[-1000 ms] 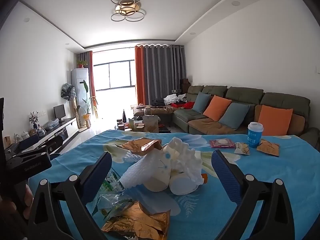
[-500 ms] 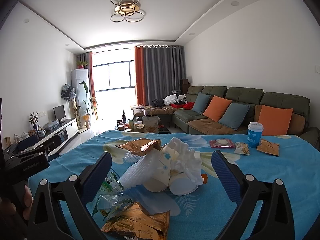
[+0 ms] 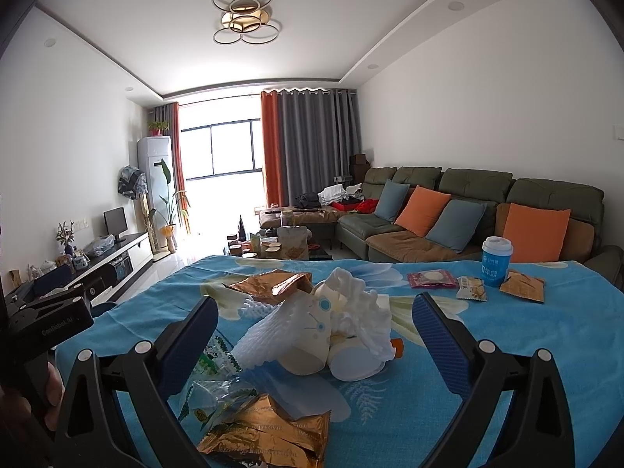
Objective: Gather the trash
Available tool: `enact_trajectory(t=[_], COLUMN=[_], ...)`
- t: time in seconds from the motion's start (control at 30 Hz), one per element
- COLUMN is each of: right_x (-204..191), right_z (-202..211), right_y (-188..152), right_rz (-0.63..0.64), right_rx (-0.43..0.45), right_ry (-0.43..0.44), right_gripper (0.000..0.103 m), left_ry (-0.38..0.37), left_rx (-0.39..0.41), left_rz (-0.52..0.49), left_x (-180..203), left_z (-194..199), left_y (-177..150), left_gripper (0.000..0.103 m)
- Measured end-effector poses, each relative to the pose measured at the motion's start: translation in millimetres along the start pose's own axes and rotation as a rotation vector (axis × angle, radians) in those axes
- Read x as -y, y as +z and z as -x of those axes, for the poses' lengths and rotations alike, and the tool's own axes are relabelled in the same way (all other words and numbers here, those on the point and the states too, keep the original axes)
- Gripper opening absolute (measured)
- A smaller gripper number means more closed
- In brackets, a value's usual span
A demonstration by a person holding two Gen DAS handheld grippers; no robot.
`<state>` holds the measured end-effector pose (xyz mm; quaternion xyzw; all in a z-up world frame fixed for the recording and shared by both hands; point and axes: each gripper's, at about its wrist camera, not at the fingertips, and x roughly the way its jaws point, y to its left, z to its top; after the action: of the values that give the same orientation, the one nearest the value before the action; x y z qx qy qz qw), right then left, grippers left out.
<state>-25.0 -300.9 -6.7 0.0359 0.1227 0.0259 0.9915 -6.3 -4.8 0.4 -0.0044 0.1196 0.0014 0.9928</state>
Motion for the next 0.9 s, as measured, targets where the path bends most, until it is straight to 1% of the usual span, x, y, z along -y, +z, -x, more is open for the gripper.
enact_trajectory(t=[0.9], right_x=[-1.8], right_z=[-0.4], right_y=[0.0], right_rz=[-0.006], right_rx=[0.001], right_ry=[0.005], right_gripper=[0.096], left_ry=[-0.006], left_rx=[0.005], left_rz=[0.003], left_x=[1.9], left_z=[1.8], left_y=[1.4], left_gripper=[0.097])
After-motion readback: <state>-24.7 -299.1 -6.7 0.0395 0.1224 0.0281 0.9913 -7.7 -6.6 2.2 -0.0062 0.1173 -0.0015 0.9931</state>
